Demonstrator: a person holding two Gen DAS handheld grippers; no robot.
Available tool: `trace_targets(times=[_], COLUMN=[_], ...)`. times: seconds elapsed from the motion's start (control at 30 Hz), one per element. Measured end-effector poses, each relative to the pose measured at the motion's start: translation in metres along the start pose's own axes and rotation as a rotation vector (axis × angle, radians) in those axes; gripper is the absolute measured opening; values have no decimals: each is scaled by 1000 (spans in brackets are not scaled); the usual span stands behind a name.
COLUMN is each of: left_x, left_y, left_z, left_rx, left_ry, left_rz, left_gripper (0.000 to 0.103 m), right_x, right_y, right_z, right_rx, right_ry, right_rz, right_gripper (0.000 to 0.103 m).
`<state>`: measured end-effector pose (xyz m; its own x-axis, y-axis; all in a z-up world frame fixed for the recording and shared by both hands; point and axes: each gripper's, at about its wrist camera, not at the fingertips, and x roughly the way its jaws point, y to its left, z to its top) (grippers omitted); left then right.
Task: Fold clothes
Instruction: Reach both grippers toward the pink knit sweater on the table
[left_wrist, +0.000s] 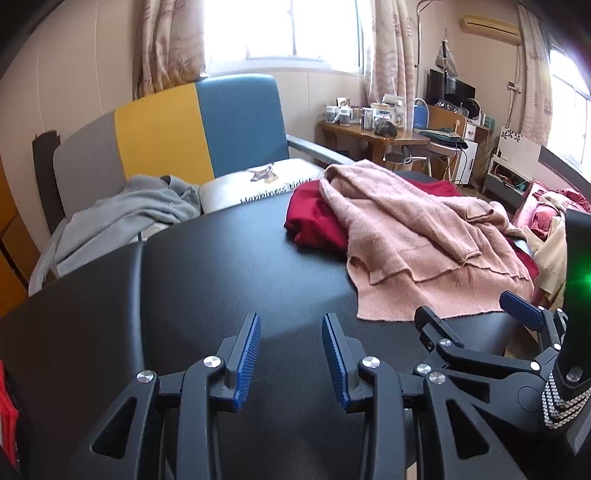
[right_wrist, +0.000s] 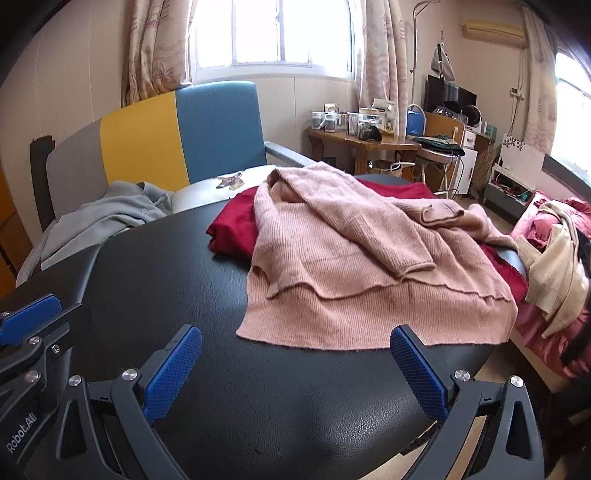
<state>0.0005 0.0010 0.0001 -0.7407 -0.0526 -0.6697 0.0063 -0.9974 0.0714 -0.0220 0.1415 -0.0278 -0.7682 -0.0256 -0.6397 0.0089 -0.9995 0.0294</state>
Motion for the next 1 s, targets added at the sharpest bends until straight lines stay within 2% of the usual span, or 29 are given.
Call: trace_targets(times=[0.13,0.2,0.27,0.33,0.4,0.43,0.5,0.53,0.6,0.67,0.73,0.77,0.8,0.9,1.0], left_x=[-1,19,30,43,57,63,75,80,87,85,84,83,82,76,72], left_y=[-8,0,7,17,25,30,41,47,61,75,83,87,88,84,84], left_z=[-8,-14,-21,-32,-43,-49,-61,-67,-78,-84,-89,-93,-95,-105,-111], left_rx=[-6,-15,-18,-29,-43,-50,-69,-84,-128,-166,-191,-202,-203,-166,-154], left_ry=[1,67,100,142,190,211,251,272,279,238,208,192,177,124,104], left_rz=[14,17,28,36,40,37,30,22,-21,-77,-131,-169,-195,-188,-183], left_gripper=[35,37,38,38,38,38,38,38,42,44,51,60,63,63,66], right_x=[3,4,6,13,28,37,46,50,54,57,63,68,77,113,150], right_y=[3,5,7,2,-7,-14,-25,-31,-44,-52,-58,-60,-66,-86,-122], right_z=[-9,-13,-18,-22,-29,-34,-39,-40,-33,-15,8,21,34,71,98], right_rx=[-8,-12,-16,12,78,125,189,212,227,204,165,144,135,120,205], right_ry=[-15,-23,-31,-4,80,123,152,157,137,100,60,44,34,14,47], right_rz=[26,39,51,114,219,288,350,365,374,344,302,283,250,133,31], right_gripper=[103,103,103,103,100,92,43,38,37,37,39,46,56,64,67])
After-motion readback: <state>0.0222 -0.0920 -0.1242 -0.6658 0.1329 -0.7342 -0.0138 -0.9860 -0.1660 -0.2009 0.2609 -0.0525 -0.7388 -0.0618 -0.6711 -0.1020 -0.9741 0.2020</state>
